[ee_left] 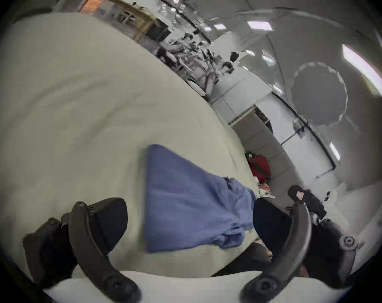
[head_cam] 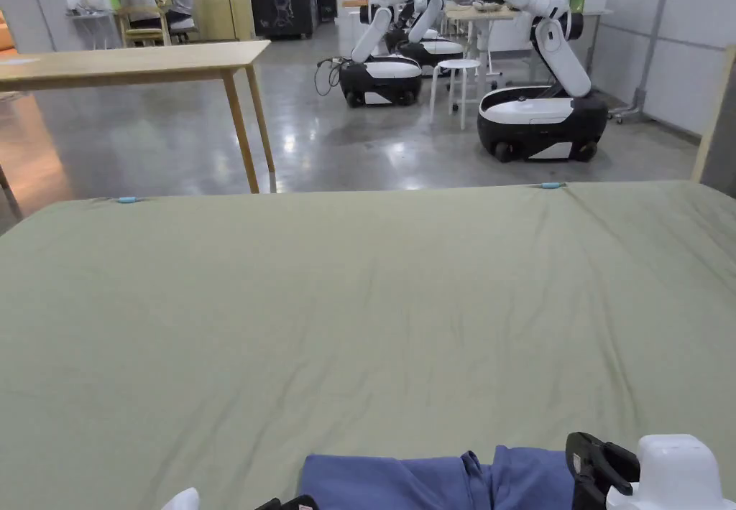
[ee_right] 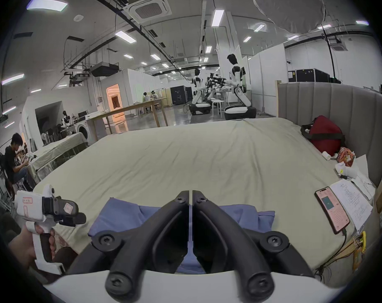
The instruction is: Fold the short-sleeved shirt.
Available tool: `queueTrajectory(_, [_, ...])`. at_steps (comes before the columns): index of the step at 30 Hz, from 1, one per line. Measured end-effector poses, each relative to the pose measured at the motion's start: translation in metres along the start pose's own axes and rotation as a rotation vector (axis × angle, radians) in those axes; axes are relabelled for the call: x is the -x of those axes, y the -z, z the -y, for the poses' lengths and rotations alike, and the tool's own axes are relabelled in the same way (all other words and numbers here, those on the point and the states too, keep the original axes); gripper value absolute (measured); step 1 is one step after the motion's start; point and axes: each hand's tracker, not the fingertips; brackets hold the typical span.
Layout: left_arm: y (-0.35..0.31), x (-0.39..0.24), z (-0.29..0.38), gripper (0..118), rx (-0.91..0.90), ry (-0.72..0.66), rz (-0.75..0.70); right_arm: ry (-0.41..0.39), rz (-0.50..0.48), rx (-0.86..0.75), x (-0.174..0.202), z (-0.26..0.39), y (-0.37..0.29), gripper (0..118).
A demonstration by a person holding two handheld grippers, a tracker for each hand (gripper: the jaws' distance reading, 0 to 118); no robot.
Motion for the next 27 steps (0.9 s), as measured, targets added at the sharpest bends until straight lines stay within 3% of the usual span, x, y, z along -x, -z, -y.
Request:
queueTrajectory(4, [0.015,0.038,0.005,115,0.001,-0.223,0.126,-0.005,-0.005,-0.003,0.004,-0.002,0.0,4])
queueTrajectory(6, [0.027,0.033,0.003,114,-0.007,-0.279,0.218,-0.009,-0.002,-0.012,0.003,-0.004,-0.002,4])
queueTrajectory(8, [0.058,0.023,0.006,113,0.104,-0.301,0.313,-0.011,0.009,-0.013,0.001,-0.006,-0.003,4])
queueTrajectory(9, [0.073,0.017,0.012,107,0.128,-0.29,0.306,-0.01,0.012,-0.013,0.0,-0.007,-0.004,4])
queueTrajectory(10, [0.081,0.011,0.016,96,0.113,-0.277,0.241,-0.008,0.018,-0.014,-0.001,-0.008,-0.005,4])
queueTrajectory(11, [0.088,0.008,0.019,72,0.096,-0.276,0.186,-0.006,0.024,-0.016,-0.002,-0.008,-0.006,4])
queueTrajectory(12, [0.094,0.009,0.022,26,0.09,-0.307,0.13,-0.006,0.029,-0.016,-0.003,-0.008,-0.007,4])
queueTrajectory(13, [0.098,0.015,0.029,13,0.069,-0.349,0.042,-0.004,0.034,-0.017,-0.005,-0.008,-0.009,4])
queueTrajectory(14, [0.094,0.02,0.031,12,0.036,-0.376,0.151,-0.004,0.04,-0.019,-0.007,-0.009,-0.012,4])
queueTrajectory(15, [0.088,0.021,0.027,11,0.035,-0.379,0.174,-0.007,0.044,-0.019,-0.009,-0.009,-0.013,4])
queueTrajectory(21, [0.029,0.009,-0.004,10,-0.073,-0.21,0.011,-0.003,0.053,-0.023,-0.012,-0.012,-0.014,4])
queueTrajectory(23, [-0.001,0.009,-0.023,9,-0.102,-0.126,-0.114,-0.005,0.048,-0.025,-0.01,-0.012,-0.014,4])
queueTrajectory(27, [-0.03,-0.019,-0.048,10,-0.131,0.191,-0.375,-0.017,0.031,-0.02,-0.004,-0.01,-0.013,4])
